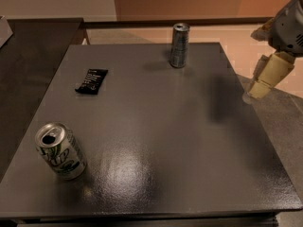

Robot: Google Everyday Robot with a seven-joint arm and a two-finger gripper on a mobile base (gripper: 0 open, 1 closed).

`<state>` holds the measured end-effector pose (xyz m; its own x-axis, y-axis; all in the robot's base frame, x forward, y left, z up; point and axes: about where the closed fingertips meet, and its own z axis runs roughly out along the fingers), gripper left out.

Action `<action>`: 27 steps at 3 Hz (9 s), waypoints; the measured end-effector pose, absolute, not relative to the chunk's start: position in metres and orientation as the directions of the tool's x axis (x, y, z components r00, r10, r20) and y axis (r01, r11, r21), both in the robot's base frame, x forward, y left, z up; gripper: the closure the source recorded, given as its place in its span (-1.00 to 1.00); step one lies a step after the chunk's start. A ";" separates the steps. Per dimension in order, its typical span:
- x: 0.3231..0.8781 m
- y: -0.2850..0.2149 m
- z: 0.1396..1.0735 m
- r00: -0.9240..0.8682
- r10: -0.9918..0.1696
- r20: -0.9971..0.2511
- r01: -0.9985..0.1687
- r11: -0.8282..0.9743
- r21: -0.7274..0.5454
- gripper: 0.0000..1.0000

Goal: Move redbull can near rxbar chocolate

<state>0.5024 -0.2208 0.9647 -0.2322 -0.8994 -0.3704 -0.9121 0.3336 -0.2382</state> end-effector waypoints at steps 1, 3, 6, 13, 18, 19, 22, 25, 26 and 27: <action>0.542 -0.219 0.960 -0.232 -0.871 -0.434 -0.898 0.363 -0.248 -1.00; 0.630 -0.206 0.963 -0.212 -0.793 -0.571 -0.858 0.432 -0.280 -1.00; 0.705 -0.151 0.944 -0.197 -0.664 -0.721 -0.871 0.456 -0.182 -1.00; 0.739 -0.110 0.926 -0.186 -0.562 -0.806 -0.882 0.457 -0.115 0.28; 0.625 0.031 0.971 0.133 -0.581 -0.803 -0.987 -0.008 -0.157 1.00; 0.605 0.057 0.964 0.166 -0.597 -0.785 -0.986 -0.075 -0.151 1.00; 0.611 0.091 0.944 0.131 -0.611 -0.781 -0.991 -0.105 -0.084 1.00; 0.637 0.098 0.934 0.083 -0.584 -0.807 -0.996 -0.070 -0.052 0.16; 0.641 0.102 0.931 0.083 -0.579 -0.811 -0.996 -0.075 -0.049 -0.28; 0.641 0.105 0.930 0.083 -0.579 -0.811 -0.996 -0.079 -0.046 -0.77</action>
Offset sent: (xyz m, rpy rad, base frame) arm 0.1383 0.0066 0.0050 0.2117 -0.1624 -0.0568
